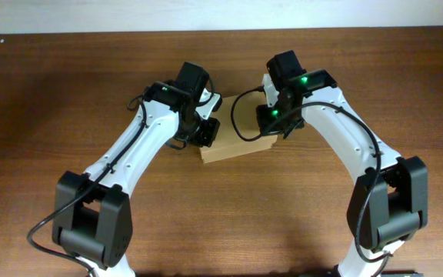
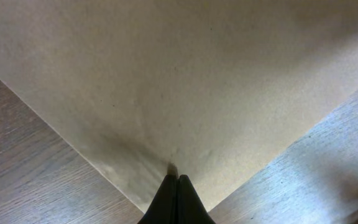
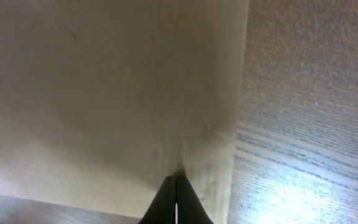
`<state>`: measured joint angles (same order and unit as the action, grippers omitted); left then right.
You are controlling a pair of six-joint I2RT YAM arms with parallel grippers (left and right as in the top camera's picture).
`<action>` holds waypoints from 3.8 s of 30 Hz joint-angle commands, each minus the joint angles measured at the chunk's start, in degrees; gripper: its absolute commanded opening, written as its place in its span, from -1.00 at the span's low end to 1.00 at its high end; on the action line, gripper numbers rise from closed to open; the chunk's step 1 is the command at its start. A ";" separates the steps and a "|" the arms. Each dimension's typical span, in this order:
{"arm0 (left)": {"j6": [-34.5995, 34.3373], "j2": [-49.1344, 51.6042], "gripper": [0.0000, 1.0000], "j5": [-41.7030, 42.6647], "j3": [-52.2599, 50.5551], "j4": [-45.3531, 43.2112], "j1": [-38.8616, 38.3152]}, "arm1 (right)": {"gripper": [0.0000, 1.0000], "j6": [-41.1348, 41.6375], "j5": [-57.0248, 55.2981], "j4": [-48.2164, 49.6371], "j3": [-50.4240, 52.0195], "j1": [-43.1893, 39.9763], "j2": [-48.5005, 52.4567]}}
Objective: Pack container
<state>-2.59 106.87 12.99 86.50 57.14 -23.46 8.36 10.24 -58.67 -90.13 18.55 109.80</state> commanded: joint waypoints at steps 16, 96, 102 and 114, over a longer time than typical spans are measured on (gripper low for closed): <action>-0.26 -3.10 -0.71 -19.02 42.75 11.63 12.72 | -0.92 -2.12 -15.85 -18.14 -39.54 -10.91 -7.39; 1.38 -3.50 1.00 -19.50 53.96 16.04 24.81 | 0.98 -2.05 -14.82 21.09 11.17 -17.84 -72.11; 1.38 -3.50 1.00 -19.50 53.96 16.06 24.81 | 0.99 -2.08 -15.04 32.26 37.33 -17.90 -89.88; 1.38 -3.50 1.00 -19.50 53.96 16.04 24.81 | 0.99 -1.92 -15.50 42.01 64.81 -20.57 -109.37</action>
<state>-1.69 104.44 -6.09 139.63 73.12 1.15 6.04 -4.34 -18.31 -28.67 -1.41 3.42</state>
